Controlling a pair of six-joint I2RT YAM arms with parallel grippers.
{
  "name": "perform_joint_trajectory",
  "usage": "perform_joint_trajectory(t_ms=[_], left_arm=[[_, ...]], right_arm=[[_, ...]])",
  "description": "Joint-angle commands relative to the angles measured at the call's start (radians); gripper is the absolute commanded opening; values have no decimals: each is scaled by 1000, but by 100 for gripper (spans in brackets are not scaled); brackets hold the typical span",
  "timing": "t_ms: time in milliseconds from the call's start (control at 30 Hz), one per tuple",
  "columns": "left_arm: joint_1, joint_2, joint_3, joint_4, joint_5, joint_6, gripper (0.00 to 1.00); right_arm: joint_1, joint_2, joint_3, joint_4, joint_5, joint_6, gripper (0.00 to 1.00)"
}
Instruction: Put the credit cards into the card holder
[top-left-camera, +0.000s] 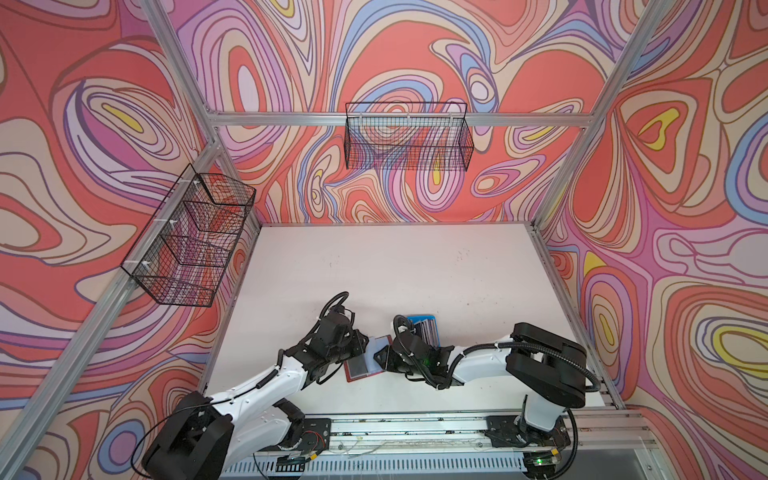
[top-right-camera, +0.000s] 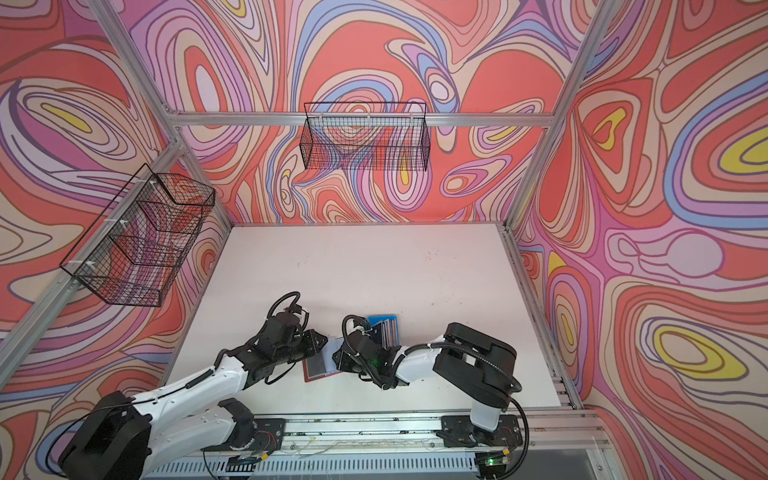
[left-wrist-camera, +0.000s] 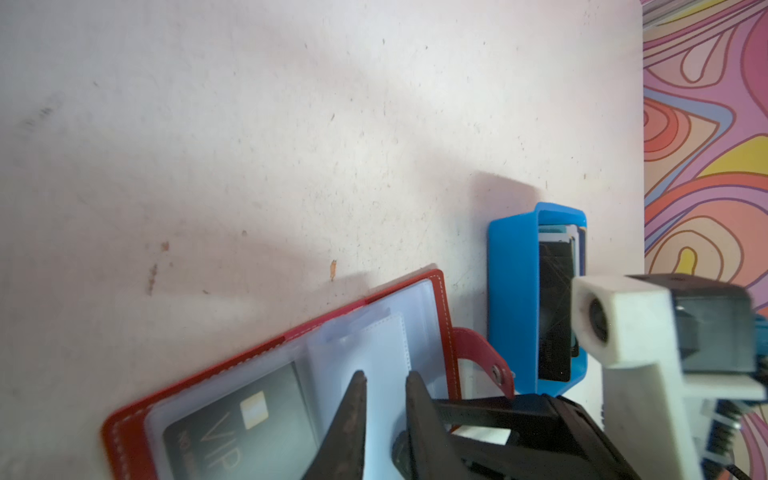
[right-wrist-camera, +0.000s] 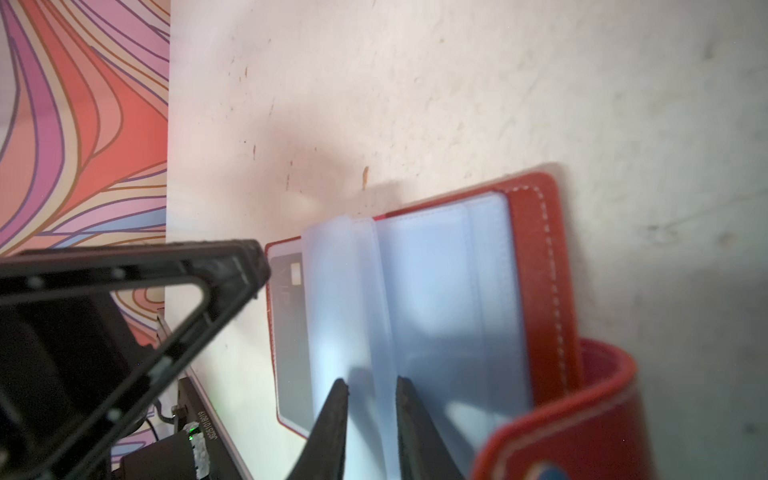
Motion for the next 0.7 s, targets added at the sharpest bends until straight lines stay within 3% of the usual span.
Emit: perform_joint_trajectory(t_ms=[0, 267, 467, 667], left_arm=[[2, -65, 37, -148, -94, 28, 25], [49, -263, 19, -336, -184, 32, 32], [84, -386, -36, -400, -181, 22, 39], [111, -410, -62, -412, -149, 15, 39]], right_arm=[[-4, 10, -20, 98, -52, 29, 23], [0, 3, 21, 113, -81, -20, 25], [29, 52, 99, 85, -101, -58, 31], [32, 77, 97, 58, -58, -59, 33]])
